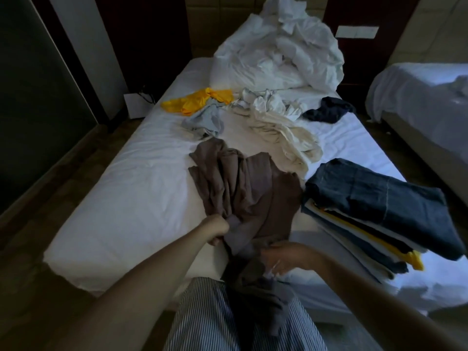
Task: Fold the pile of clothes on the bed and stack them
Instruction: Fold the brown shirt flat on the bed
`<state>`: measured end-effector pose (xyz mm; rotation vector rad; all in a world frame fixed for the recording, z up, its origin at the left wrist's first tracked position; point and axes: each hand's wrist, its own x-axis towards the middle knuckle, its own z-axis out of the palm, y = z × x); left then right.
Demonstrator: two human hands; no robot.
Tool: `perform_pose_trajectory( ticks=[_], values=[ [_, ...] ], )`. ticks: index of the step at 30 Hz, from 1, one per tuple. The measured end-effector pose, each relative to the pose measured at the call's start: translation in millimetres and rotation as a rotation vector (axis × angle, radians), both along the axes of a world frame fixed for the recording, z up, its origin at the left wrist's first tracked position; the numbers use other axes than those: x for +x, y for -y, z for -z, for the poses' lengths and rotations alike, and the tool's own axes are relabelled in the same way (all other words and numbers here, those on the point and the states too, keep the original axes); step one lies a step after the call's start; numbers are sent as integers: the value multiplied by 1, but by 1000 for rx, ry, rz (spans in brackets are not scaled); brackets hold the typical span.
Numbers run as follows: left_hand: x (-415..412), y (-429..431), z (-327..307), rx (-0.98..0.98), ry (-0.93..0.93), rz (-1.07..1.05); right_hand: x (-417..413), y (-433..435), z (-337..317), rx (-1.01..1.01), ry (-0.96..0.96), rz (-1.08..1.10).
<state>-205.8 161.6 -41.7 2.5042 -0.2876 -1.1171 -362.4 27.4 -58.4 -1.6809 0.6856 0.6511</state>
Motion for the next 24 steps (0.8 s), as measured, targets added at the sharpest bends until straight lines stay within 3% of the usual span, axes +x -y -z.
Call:
perform_pose_trajectory(
  ticks=[1,4,6,7,10,15,17,20,24],
  values=[
    [4,2,-9,-129,-117,-143,4,-1,3,-1,38,139],
    [34,20,-40,-779,-373,-719,21,1,15,-50,79,460],
    [64,25,-59,-1039,-228,-893,29,4,23,-121,96,603],
    [79,24,-65,-1059,-96,-913,31,7,22,-129,112,658],
    [111,9,-39,-640,226,-810,36,19,24,-96,128,830],
    [89,2,-15,-71,121,-220,42,30,35,-9,70,916],
    [87,15,-5,162,186,-50,45,32,34,21,54,918],
    [87,43,3,204,514,-99,56,40,38,-20,84,790],
    [88,108,3,-5,680,287,75,50,40,-23,98,592]
  ],
)
